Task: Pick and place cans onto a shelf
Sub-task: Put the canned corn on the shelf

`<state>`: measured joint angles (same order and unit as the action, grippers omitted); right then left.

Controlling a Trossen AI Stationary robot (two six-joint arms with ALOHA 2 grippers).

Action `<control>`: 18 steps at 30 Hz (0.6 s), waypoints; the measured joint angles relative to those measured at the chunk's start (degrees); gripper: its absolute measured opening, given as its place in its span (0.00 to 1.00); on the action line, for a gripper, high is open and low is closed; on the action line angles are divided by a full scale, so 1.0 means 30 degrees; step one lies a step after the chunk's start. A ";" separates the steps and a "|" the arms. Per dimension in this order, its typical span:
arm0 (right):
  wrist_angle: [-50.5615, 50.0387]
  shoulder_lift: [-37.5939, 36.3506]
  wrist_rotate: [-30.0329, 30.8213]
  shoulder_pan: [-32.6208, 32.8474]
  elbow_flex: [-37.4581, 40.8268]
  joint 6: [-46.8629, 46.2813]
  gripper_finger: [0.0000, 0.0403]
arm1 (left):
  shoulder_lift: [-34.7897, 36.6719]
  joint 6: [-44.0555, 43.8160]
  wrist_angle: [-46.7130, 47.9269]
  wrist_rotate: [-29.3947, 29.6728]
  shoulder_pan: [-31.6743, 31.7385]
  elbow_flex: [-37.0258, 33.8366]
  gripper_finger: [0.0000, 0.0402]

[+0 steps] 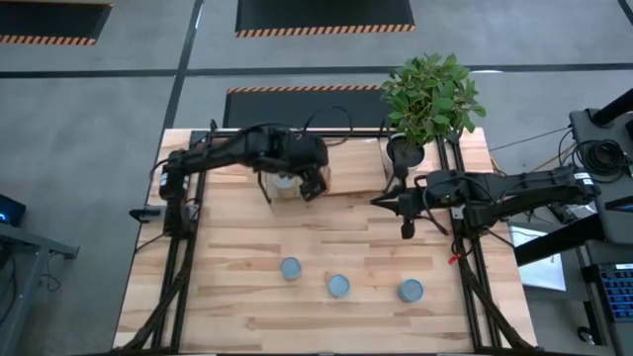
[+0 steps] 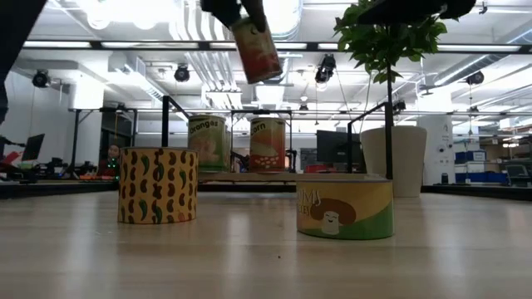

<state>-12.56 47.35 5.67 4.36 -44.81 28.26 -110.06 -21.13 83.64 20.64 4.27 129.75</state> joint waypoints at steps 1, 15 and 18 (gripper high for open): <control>-0.0117 -0.0105 -0.0045 0.0000 0.0006 -0.0097 0.02 | -0.0236 0.0353 -0.0006 0.0017 0.0288 0.0353 0.78; -0.0198 -0.0245 -0.1034 0.0000 0.0402 -0.0965 0.02 | -0.2276 0.2708 -0.2311 0.0971 0.3458 0.0984 0.78; -0.0178 -0.0247 -0.1034 0.0000 0.0448 -0.1007 0.02 | -0.2759 0.2967 -0.2996 0.0953 0.4223 0.0984 0.78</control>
<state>-13.09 46.61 2.57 4.36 -43.46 25.24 -118.34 -12.23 74.65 23.50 16.94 132.70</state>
